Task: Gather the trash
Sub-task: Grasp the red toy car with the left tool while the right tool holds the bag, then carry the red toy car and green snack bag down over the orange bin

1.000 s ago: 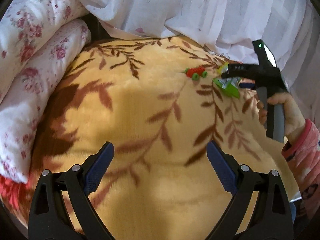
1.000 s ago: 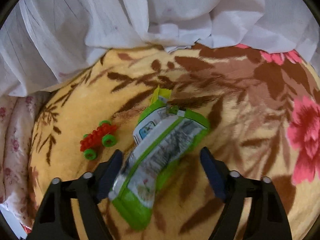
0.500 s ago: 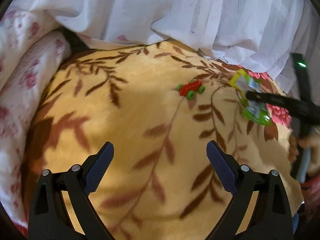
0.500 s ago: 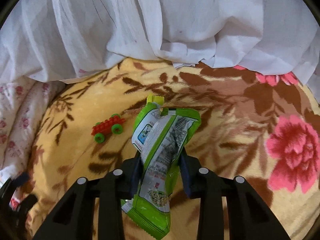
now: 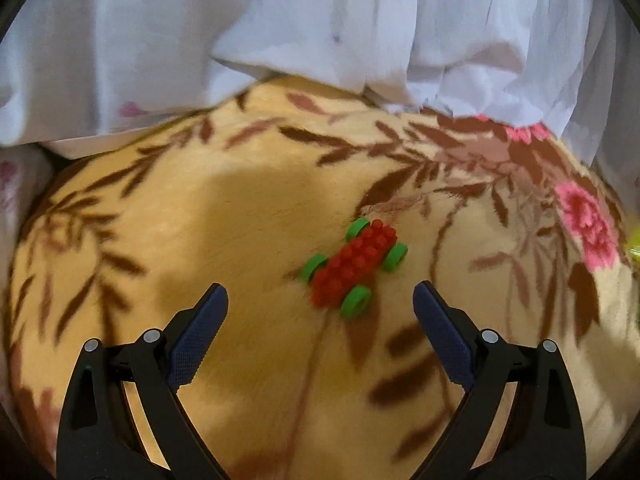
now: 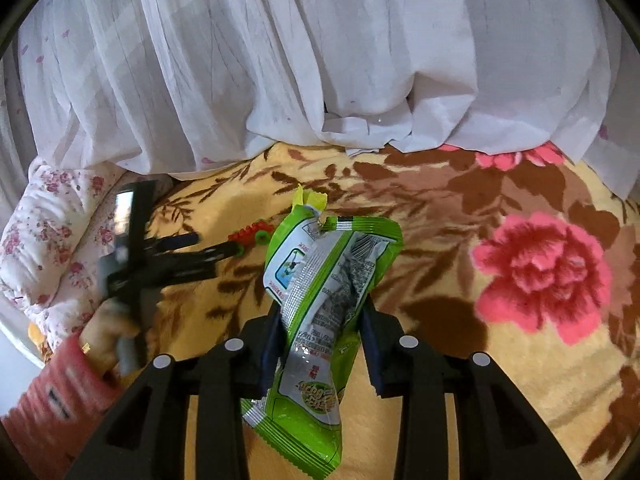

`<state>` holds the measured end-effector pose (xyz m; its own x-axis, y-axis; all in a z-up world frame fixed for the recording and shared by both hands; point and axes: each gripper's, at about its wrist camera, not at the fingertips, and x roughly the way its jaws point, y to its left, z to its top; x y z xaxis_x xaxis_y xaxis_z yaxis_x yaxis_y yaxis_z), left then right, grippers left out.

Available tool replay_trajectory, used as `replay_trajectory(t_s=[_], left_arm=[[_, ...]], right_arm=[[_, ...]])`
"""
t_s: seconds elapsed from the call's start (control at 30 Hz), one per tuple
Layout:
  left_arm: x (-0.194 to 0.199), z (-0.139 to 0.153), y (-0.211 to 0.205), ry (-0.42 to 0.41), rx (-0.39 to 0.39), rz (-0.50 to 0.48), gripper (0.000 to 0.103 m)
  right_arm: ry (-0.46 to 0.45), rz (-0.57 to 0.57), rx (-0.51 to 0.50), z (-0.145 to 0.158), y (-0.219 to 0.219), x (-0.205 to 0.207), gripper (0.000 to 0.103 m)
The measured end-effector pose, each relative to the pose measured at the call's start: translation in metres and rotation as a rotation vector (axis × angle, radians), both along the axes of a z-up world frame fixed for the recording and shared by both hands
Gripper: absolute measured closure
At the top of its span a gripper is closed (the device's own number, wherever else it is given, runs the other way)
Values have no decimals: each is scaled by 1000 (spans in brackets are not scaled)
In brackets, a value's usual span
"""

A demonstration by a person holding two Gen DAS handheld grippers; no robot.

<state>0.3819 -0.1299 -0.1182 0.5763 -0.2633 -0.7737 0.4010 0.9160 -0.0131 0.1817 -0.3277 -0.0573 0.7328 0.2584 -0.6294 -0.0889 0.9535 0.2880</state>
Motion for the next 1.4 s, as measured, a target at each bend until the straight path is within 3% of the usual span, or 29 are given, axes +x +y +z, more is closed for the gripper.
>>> replay_trajectory(t_s=[0.23, 0.33, 0.37, 0.4, 0.47, 0.8, 0.97, 1.17, 1.4], left_arm=[[27, -19, -18, 35, 15, -35, 12], [28, -18, -20, 40, -8, -51, 30], [28, -18, -20, 43, -18, -54, 39], [28, -17, -21, 47, -28, -59, 55], [26, -14, -19, 59, -54, -62, 65], [-14, 12, -4, 49, -105, -60, 66], [-65, 38, 5, 13, -120, -50, 66], [-165, 65, 21, -25, -93, -40, 66], [-280, 68, 48, -15, -79, -32, 66]], right_arm=[[-16, -11, 17, 5, -16, -13, 67], [-20, -16, 11, 6, -18, -17, 67], [-20, -14, 11, 6, -18, -18, 67], [-21, -12, 10, 6, -18, -20, 67], [-24, -11, 13, 7, -17, -22, 67], [-63, 13, 11, 21, -9, -50, 67], [-50, 41, 0, 22, 1, -71, 67], [-43, 69, -9, 26, 17, -105, 67], [-41, 121, -20, 28, 43, -158, 67]])
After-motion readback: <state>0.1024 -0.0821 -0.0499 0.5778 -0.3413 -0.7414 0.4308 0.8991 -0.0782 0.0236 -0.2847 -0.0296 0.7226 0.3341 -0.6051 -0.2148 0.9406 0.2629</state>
